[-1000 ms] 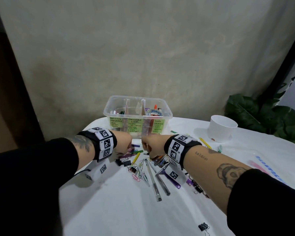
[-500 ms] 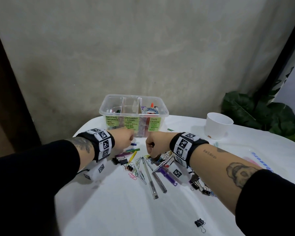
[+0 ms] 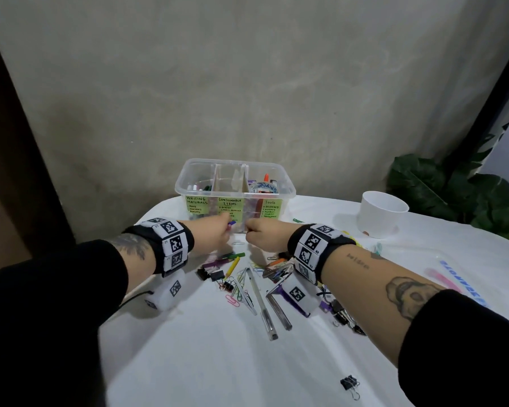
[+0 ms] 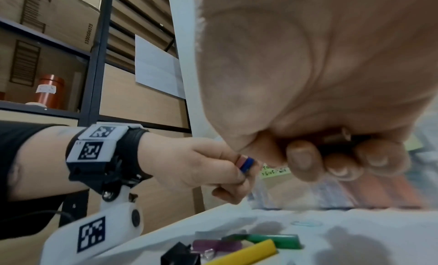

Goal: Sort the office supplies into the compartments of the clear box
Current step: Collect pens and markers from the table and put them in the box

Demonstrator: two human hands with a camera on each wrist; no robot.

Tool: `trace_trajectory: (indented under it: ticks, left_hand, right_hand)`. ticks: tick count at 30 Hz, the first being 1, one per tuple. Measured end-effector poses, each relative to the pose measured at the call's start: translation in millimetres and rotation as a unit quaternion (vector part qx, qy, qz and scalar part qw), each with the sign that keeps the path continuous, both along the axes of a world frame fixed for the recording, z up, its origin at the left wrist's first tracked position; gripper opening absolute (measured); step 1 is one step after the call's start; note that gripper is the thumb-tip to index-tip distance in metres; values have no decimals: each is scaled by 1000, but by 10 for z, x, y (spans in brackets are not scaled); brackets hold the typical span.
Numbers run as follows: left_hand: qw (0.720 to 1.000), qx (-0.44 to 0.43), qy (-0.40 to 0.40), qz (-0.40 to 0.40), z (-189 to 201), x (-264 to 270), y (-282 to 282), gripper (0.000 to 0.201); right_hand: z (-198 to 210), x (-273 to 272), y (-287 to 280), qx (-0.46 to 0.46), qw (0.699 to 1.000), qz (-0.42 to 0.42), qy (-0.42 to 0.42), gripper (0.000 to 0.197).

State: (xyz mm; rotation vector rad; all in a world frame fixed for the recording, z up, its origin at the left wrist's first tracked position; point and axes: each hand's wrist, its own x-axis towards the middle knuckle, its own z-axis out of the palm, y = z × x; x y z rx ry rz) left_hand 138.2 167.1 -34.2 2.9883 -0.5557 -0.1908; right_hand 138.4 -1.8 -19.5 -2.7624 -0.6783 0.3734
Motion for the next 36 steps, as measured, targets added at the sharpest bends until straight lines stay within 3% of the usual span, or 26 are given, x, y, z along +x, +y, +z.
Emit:
trace_trajectory:
  ticks: [5,13,18,22,24,27,32,34,36]
  left_hand:
    - [996,17,92,-15,29,-64,88,27]
    - [997,39,70,-18,-135,-89,65,27]
    - [996,66,65,-8,-103,-153,49,33]
    - [996,17,88,7,-35,-182,41,32]
    - [994,-16,109,6,-14,-198,22,25]
    - [995,-32,82,43,-8,-209,-18,26]
    - [997,24,68,28,-52,-242,-140,38]
    - [996,50,68,20,-54,-267,-184,36]
    - [995,64,78,23,-55,-278,-202,33]
  right_hand:
    - [-98,14,125,-15,1000,7,-16,5]
    - [-150,5,255,-106,994,11,-26,12]
    - [-163,-14,123,-167,986,1,-17,30]
    - [-119,-38,-35,-79,995,-55,31,36]
    - [-92,-32,-97,-14,996,-78,52,23]
    - [-52,-55,-172,130,975,-135,122,11]
    - [2,-51,-230,204,947,-199,149,16]
    - [45,-40,-247,156,963,-184,119,16]
    - [88,-60,-292,23,991,-122,55,18]
